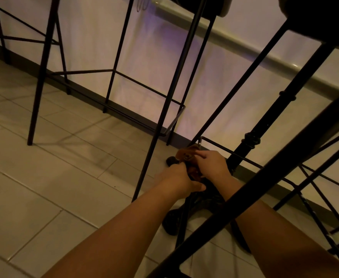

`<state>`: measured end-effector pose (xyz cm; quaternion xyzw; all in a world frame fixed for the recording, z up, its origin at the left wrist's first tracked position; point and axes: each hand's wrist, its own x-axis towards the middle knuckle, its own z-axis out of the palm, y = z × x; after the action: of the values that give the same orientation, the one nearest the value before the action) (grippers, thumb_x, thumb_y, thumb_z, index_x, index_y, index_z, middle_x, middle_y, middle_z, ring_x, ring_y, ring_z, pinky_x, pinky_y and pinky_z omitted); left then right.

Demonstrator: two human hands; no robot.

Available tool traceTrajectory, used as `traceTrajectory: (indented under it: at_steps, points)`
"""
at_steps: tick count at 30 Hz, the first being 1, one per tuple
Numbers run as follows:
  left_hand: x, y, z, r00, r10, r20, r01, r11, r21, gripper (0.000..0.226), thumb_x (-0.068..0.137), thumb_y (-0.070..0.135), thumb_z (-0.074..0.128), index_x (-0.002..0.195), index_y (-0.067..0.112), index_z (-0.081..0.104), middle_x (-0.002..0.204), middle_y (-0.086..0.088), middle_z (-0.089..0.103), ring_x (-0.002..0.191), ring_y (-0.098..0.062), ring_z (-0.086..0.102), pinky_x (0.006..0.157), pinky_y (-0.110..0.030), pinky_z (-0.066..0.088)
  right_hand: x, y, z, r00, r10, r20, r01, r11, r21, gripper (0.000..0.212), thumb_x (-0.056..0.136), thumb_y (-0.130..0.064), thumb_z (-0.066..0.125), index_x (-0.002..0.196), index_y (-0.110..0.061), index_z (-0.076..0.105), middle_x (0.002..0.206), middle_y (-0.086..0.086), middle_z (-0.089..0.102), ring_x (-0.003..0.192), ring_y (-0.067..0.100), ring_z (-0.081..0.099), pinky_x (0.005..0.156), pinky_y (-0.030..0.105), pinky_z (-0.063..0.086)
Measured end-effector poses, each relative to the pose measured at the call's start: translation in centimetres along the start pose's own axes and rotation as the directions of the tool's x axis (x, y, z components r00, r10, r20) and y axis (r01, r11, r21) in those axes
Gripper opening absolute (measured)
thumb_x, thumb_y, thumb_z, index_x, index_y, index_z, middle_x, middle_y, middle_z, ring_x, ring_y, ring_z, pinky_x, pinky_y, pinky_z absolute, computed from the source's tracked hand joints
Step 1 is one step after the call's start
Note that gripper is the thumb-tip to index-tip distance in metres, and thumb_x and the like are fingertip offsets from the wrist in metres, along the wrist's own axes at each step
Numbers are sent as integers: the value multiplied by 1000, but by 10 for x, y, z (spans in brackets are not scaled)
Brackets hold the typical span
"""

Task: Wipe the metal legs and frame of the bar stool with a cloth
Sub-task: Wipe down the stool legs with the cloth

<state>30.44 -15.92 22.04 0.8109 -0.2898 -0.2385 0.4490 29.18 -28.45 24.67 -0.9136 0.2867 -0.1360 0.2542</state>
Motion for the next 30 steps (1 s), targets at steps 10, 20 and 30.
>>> traceTrajectory:
  at_steps: [10, 20, 30]
  points:
    - [-6, 9, 1, 999, 40, 16, -42, 981, 191, 51, 91, 38, 56, 137, 23, 40, 143, -2, 44, 133, -25, 39, 111, -46, 26, -4, -4, 3, 991, 136, 0, -121, 886, 448, 25, 100, -15, 49, 119, -9, 64, 90, 9, 69, 67, 12, 62, 54, 20, 55]
    - [-7, 10, -5, 997, 63, 40, -73, 946, 314, 89, 89, 43, 58, 153, 19, 1, 161, -1, 5, 148, -23, 0, 116, -57, -1, 15, 4, 1, 999, 54, 1, -52, 968, 245, 25, 99, -20, 49, 115, -20, 68, 77, -5, 64, 70, 9, 60, 71, 28, 57]
    - [0, 15, -5, 984, 97, 153, -162, 845, 510, 76, 97, 41, 42, 152, 16, -4, 161, -2, -1, 147, -19, -8, 111, -57, -14, 16, 4, 3, 984, 167, 64, -175, 833, 524, 19, 97, -18, 53, 113, -15, 64, 94, 8, 69, 83, 21, 66, 69, 33, 58]
